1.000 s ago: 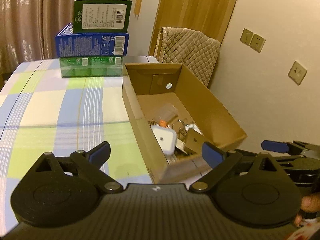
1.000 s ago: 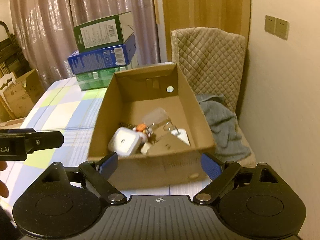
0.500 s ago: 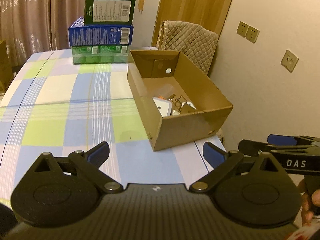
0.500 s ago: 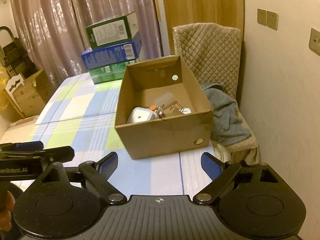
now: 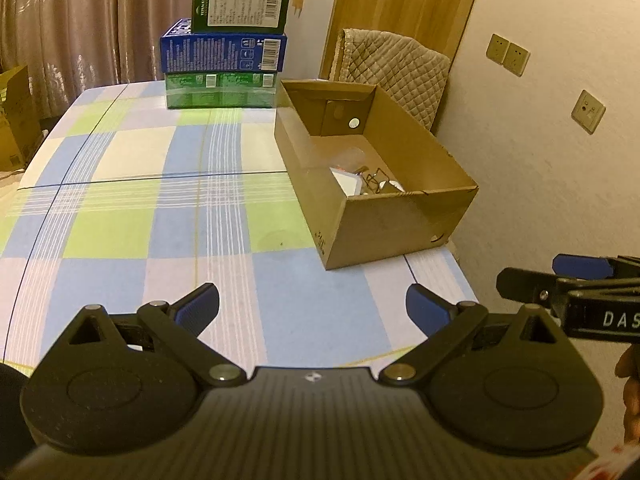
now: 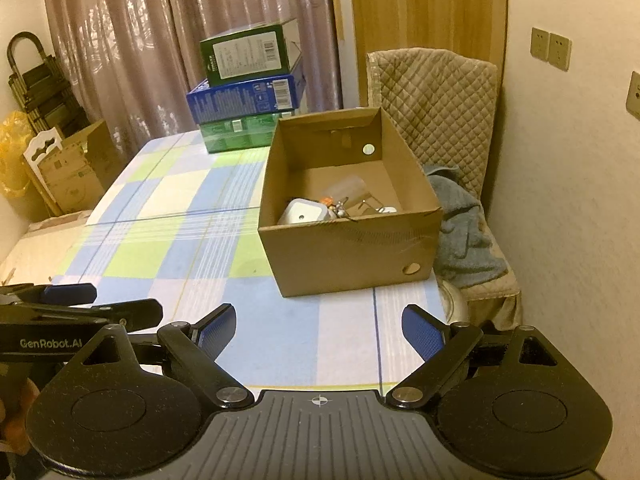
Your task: Organize rigid objects
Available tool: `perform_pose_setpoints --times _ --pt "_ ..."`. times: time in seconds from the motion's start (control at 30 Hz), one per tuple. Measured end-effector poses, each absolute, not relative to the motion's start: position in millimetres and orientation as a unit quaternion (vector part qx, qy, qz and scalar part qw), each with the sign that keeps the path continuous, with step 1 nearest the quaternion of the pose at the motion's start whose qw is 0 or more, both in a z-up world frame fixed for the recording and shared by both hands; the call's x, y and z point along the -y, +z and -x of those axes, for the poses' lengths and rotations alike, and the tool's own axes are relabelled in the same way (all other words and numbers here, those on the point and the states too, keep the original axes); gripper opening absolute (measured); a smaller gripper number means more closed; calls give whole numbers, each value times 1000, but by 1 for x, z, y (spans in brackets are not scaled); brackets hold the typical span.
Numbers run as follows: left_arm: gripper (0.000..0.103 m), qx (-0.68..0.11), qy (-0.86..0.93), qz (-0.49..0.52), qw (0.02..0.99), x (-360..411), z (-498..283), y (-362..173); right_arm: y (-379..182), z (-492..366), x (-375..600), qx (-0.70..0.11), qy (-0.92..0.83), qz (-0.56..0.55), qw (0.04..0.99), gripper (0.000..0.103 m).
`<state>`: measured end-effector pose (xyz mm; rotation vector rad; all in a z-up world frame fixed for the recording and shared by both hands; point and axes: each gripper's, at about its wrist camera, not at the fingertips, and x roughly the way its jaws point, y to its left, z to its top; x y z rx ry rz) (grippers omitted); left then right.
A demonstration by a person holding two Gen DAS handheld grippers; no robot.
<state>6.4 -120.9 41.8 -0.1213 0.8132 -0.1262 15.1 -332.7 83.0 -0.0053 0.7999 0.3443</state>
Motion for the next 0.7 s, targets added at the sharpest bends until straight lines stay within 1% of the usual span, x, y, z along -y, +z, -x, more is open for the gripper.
perform_pose_setpoints --times 0.7 --pt "98 -397 -67 76 912 118 -6 37 78 -19 332 -394 164 2 904 87"
